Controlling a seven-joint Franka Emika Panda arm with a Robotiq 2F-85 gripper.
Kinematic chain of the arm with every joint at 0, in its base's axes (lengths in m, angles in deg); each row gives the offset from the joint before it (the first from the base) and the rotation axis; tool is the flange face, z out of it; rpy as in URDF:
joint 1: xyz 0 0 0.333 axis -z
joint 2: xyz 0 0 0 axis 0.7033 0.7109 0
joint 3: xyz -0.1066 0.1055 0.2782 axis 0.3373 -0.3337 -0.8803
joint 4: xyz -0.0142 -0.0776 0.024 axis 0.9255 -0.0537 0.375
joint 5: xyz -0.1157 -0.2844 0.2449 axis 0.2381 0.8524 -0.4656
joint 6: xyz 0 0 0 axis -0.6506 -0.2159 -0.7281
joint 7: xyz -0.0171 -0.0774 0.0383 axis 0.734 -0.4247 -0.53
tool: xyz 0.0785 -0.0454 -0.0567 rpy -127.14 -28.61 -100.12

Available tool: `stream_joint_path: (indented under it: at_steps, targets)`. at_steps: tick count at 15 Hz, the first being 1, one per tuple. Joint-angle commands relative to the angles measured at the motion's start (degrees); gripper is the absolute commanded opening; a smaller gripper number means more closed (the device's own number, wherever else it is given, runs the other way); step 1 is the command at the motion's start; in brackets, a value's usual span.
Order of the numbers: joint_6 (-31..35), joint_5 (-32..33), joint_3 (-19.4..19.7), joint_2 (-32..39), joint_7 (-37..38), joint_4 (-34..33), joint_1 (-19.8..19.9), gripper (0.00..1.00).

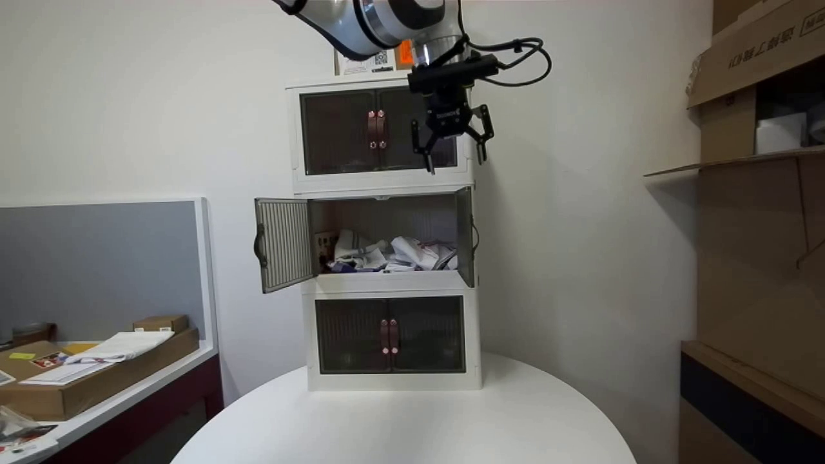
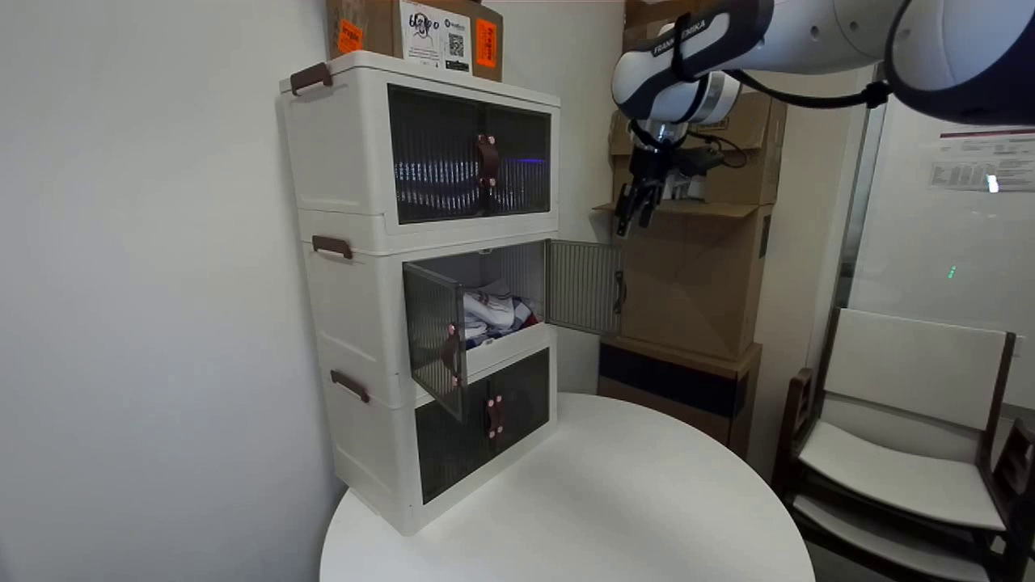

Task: Close the cabinet door

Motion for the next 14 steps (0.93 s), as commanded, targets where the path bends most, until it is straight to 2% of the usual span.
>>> stream_joint_path:
  at_steps: [1,8,14]
  targets:
    - [-3.5,-1.9,-2.2,5.9,-3.1,-8.3,2.3,1.0]
    - [-6.4,-2.2,-4.3,11.3,-4.8,-13.5,5.5,1.0]
    - [-4.7,-0.3,-5.5,10.3,-8.1,-8.0,3.7,1.0]
